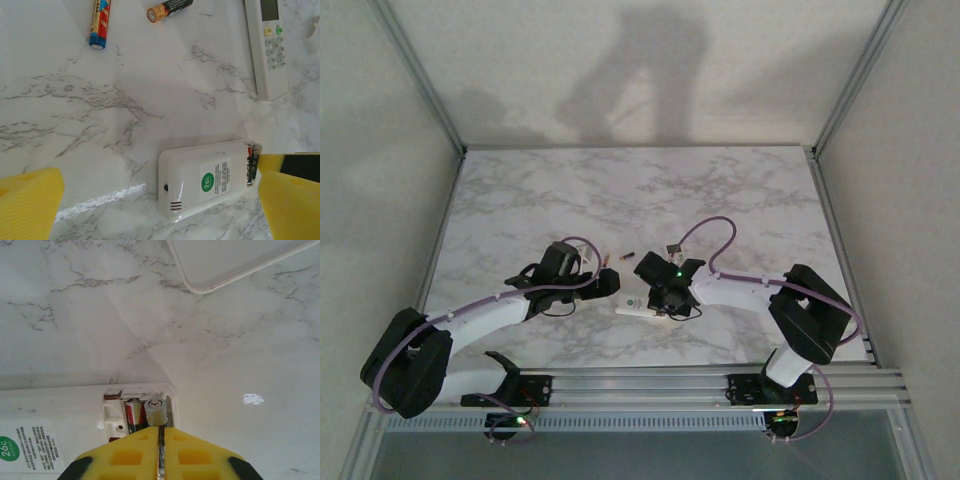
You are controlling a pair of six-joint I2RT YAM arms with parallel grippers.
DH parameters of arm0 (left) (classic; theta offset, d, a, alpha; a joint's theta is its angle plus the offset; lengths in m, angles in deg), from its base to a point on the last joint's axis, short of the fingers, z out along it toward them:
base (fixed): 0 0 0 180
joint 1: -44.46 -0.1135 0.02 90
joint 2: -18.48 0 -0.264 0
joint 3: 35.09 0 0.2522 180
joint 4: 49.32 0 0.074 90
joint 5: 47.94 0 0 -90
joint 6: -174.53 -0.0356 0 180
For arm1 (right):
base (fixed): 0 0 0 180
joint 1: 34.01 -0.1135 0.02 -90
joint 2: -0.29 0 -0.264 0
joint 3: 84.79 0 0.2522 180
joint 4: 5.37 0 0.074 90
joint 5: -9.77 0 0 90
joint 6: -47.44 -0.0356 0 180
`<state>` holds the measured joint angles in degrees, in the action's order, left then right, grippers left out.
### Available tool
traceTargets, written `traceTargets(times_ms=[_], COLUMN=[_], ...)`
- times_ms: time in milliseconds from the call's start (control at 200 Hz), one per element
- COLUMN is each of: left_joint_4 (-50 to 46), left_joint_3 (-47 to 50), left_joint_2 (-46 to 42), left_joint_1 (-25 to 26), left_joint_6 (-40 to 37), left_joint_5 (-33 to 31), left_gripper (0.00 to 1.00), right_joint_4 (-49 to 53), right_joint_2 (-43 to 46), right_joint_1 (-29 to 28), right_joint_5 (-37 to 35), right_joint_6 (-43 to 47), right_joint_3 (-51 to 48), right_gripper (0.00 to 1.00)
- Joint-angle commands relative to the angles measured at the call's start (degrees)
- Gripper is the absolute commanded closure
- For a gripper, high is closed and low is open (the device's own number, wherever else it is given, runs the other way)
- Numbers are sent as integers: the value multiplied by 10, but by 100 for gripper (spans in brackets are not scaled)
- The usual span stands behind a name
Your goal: Load the batteries into the remote control
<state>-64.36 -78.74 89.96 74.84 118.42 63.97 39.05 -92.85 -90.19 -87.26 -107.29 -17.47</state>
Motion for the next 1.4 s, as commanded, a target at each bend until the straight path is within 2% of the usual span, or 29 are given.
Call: traceTargets(times_ms=[0, 185, 365, 816, 1201, 1397], left_joint_4=[18, 18, 19, 19, 19, 20], left_joint_3=[4, 4, 0, -6, -5, -3], left_joint_2=[10, 23, 25, 34, 37, 36], left_joint_1=[8, 19, 25, 28, 28, 29], left_joint_6=[6, 5, 7, 6, 5, 5], left_joint_5=[9, 13, 9, 6, 5, 3], left_gripper=[1, 1, 1, 1, 1, 1], right_joint_4=[9, 58, 66, 16, 11, 22], right_joint_2=[12, 36, 45, -8, -66, -64], right_joint_1=[-15, -3, 16, 10, -7, -8], right_joint_5=[29, -5, -17, 36, 32, 20], right_joint_6=[-5, 23, 33, 20, 15, 23], right_joint_3=[-4, 40, 45, 26, 21, 33], right_gripper=[88, 83, 82, 85, 86, 87])
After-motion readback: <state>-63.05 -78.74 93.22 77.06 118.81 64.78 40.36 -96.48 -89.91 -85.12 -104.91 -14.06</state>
